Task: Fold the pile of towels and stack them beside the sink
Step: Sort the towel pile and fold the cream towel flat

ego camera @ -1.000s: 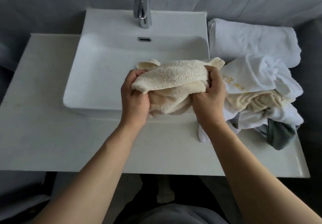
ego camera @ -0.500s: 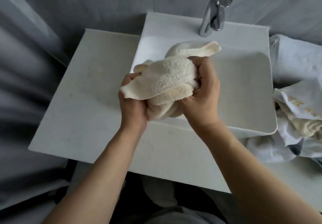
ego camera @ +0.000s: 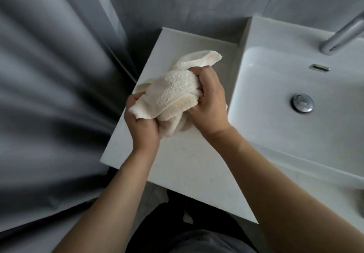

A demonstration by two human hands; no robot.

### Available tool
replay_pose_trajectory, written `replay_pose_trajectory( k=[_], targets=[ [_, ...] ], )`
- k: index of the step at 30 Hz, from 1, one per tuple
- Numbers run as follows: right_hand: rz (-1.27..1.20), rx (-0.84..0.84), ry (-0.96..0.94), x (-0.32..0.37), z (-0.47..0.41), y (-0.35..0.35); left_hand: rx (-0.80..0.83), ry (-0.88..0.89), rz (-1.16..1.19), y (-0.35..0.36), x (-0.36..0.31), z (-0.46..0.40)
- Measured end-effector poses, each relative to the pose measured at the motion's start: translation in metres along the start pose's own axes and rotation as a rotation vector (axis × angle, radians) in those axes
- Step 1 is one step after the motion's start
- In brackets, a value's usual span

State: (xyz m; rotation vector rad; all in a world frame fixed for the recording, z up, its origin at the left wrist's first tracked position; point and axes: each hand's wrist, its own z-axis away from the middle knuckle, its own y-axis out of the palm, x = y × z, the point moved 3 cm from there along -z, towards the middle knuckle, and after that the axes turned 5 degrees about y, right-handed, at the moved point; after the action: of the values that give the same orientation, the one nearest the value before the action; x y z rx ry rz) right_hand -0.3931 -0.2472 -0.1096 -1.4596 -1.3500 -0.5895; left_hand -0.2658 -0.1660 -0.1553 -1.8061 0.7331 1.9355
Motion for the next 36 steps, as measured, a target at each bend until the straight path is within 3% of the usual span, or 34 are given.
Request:
replay_pose_trajectory(
  k=[4, 8, 11, 14, 18, 21, 23, 24, 26, 27, 30, 33, 36],
  targets=[
    [0.030, 0.101, 0.021, -0.024, -0.005, 0.040, -0.023, 0.092, -0.115, -0.028, 0.022, -0.019],
    [0.192, 0.201, 0.070, -0.068, -0.002, 0.063, 0.095, 0.189, -0.344, -0.051, 0.061, -0.048],
    [0.542, 0.440, 0.311, -0.119, 0.012, 0.075, 0.395, 0.292, -0.834, -0.053, 0.104, -0.071],
    [0.929, 0.789, 0.621, -0.153, 0.045, 0.080, 0.824, 0.170, -1.380, -0.057, 0.142, -0.070],
    [1.044, 0.916, 0.716, -0.148, 0.060, 0.084, 1.132, 0.124, -1.420, -0.070, 0.153, -0.076],
    [0.917, 1.007, 0.908, -0.143, 0.043, 0.086, 1.255, -0.143, -1.315, -0.069, 0.136, -0.092],
    [0.644, 0.911, 1.084, -0.144, 0.022, 0.086, 1.063, -0.348, -0.981, -0.060, 0.114, -0.110],
    [0.487, 0.779, 1.122, -0.145, 0.011, 0.087, 0.908, -0.374, -0.820, -0.055, 0.106, -0.119],
    [0.308, 0.511, 1.147, -0.148, -0.005, 0.090, 0.715, -0.278, -0.755, -0.047, 0.099, -0.137],
    [0.299, 0.455, 1.149, -0.151, -0.009, 0.092, 0.711, -0.231, -0.781, -0.042, 0.100, -0.142],
    [0.290, 0.416, 1.198, -0.165, -0.010, 0.101, 0.946, -0.139, -0.874, -0.017, 0.107, -0.140],
    [0.430, 0.369, 1.203, -0.178, -0.008, 0.091, 1.217, 0.146, -1.333, -0.009, 0.119, -0.129],
    [0.531, 0.533, 1.213, -0.178, -0.002, 0.083, 1.193, 0.360, -1.603, -0.024, 0.120, -0.130]
  ],
)
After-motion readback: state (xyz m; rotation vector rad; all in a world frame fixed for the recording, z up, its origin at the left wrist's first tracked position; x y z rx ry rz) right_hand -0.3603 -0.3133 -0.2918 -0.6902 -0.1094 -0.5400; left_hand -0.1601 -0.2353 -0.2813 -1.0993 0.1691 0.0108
